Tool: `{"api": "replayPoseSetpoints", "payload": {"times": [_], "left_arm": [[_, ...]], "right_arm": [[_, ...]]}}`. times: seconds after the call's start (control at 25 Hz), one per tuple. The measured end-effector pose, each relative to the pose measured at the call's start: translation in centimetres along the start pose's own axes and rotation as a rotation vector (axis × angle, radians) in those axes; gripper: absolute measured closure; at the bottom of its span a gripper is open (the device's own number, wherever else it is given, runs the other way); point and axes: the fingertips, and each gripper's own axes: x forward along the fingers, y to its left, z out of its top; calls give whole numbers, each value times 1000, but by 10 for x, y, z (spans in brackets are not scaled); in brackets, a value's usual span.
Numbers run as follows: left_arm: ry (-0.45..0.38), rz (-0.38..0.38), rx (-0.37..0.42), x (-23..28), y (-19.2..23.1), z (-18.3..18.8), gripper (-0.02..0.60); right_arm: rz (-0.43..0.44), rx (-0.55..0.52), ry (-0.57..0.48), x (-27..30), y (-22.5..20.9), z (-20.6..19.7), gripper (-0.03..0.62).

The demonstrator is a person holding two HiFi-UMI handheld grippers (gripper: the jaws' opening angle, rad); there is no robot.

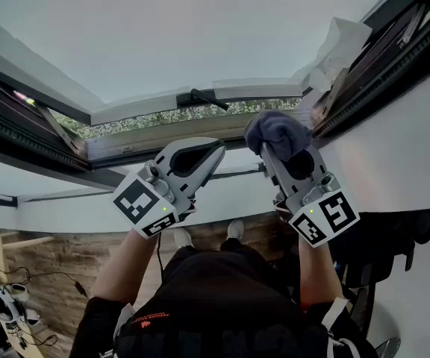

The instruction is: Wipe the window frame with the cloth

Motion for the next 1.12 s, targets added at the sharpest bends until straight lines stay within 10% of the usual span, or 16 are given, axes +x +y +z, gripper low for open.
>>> {"api": "replayPoseSetpoints", "payload": {"times": [1.12], "left_arm": [[35,-188,30,129,-22,-7,561]], "right_arm": [[-376,1,-154,-86,-159,55,487]]}}
